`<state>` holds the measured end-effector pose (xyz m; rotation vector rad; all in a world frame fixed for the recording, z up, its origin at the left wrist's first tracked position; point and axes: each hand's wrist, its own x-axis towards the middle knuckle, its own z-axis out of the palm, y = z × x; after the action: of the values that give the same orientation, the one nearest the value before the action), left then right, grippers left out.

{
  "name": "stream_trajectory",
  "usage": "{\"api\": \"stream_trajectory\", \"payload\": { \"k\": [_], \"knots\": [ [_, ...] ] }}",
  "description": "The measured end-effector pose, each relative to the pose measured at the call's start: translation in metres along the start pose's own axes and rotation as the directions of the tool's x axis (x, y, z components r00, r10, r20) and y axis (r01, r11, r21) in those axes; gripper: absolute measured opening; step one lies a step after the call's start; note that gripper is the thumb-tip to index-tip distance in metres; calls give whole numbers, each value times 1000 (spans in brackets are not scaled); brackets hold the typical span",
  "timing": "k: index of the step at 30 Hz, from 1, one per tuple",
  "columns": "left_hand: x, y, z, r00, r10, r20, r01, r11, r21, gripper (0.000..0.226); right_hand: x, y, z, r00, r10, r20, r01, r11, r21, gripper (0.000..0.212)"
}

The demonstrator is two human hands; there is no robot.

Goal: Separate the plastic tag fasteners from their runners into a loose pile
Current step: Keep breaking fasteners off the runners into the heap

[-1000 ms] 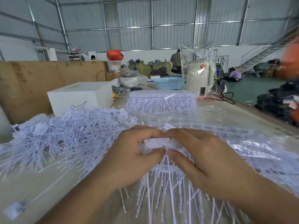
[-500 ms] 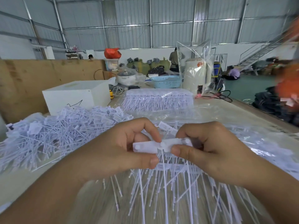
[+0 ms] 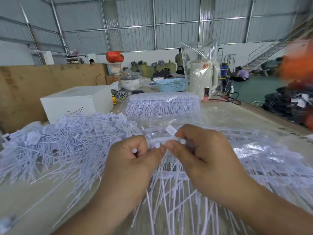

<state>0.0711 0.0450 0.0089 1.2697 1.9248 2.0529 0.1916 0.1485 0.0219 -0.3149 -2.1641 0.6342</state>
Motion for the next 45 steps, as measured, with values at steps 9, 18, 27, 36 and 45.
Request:
{"api": "stream_trajectory", "payload": {
  "k": [9, 18, 27, 36, 45],
  "knots": [
    [-1, 9, -2, 988, -156, 20, 153, 927, -341, 53, -5, -6, 13, 1000, 8, -30, -3, 988, 154, 34],
    [9, 10, -19, 960, -166, -224, 151, 985, -85, 45, -6, -15, 22, 989, -23, -145, 26, 999, 19, 31],
    [9, 7, -34, 967, -4, 255, 1, 1000, 9, 30, -2, 2, -1, 984, -71, 163, 42, 983, 179, 25],
    [5, 2, -35, 815, 44, 578, 24, 994, -109, 14, -2, 1, -7, 948, -42, 314, -34, 972, 234, 23],
    [12, -4, -37, 901, -11, 433, 120, 967, -225, 20, 2, 0, -20, 967, -113, 228, 184, 928, -323, 41]
  ]
}}
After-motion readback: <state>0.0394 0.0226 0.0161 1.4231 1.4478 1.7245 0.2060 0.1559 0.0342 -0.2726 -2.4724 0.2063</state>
